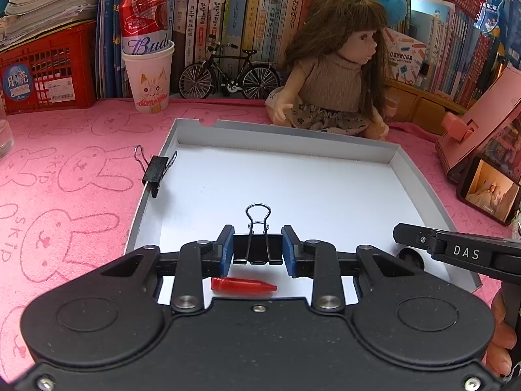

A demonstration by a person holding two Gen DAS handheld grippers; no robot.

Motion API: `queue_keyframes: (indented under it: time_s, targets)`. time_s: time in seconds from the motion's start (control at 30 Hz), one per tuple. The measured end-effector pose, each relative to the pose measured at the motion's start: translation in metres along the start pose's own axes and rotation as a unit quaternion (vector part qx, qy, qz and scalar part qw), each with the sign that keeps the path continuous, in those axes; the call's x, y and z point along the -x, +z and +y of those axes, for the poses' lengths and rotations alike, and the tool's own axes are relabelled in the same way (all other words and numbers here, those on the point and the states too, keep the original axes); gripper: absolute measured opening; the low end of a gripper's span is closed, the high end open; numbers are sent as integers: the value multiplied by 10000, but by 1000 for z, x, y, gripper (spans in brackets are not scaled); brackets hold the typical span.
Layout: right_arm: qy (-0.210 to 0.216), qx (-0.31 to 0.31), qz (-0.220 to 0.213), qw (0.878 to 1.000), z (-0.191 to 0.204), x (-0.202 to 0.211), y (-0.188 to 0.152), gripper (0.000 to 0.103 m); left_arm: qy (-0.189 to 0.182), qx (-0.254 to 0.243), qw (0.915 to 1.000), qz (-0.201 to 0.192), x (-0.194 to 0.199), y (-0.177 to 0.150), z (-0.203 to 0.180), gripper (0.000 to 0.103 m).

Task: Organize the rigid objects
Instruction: 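Carry the binder clip and nut over the tray and open both tools, then lift both tools away from the tray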

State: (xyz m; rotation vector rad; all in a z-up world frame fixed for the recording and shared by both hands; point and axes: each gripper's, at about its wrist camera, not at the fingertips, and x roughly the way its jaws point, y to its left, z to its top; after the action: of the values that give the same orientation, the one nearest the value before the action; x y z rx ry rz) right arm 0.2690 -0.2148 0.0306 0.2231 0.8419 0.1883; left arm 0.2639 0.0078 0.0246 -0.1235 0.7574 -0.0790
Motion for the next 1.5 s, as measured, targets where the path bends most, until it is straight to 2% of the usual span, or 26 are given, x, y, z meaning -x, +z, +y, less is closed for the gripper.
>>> queue_keyframes:
  time_s: [0.73,0.93,1.03,1.1,1.43,1.5]
  targets:
    - [-62,138,21,9999,4,-2,-2,22,53,15,9999,109,-8,-9,2,30]
    - [7,95,-18,10000,3,1,-3,26,-59,49,9998,191,-3,-8,1,31]
    - [22,60,-58,10000,1,5,-2,34,-111,61,9998,164,2,-8,0,39]
    - [48,43,-90,9999,1,9,-3,46,-141,55,9998,130,7,-9,0,41]
    - [-19,431,-389,9983,13,35,-12,67,-289,6,9995,-136,37,-14,-4,55]
    - [-12,478,-448,9978,15,41,-14,74,-329,-8,9992,-214,45,-17,-5,57]
